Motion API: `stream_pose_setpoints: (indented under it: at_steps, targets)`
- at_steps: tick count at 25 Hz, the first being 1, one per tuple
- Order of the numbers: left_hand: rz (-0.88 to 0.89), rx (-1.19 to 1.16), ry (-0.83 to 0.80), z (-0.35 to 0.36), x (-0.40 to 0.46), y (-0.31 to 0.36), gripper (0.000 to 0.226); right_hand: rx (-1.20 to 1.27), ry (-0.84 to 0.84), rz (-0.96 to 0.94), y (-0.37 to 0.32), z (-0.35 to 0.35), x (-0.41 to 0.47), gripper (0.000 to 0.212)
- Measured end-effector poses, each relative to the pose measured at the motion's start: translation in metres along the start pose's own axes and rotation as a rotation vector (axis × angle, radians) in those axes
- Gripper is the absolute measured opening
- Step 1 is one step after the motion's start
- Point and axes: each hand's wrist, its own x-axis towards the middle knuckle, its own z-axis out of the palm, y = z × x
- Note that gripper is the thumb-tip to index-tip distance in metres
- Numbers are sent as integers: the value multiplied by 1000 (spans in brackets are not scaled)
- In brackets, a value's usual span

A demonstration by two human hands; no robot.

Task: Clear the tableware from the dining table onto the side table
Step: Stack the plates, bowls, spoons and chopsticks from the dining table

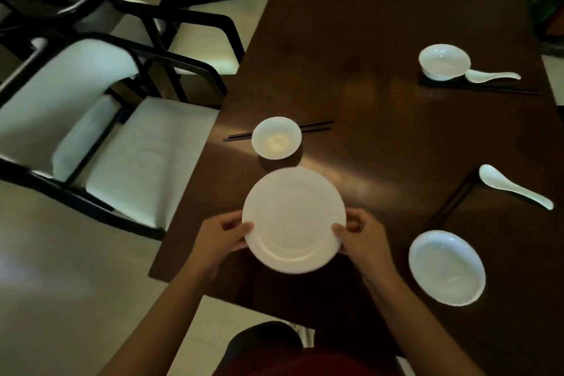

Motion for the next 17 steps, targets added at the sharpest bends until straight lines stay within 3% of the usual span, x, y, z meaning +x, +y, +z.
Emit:
stream_pose_setpoints:
  at_steps: [4, 9, 17]
  targets:
    - [-83, 69, 14, -45, -21, -51, 22, -92, -10, 68, 44, 49, -37, 24]
    - [-117, 47, 43, -68, -18, -79, 19, -214, -49, 55, 49, 82, -37, 29]
    - [-115, 103, -8, -42, 16, -67, 28, -279, 28, 25, 38, 64, -13, 31]
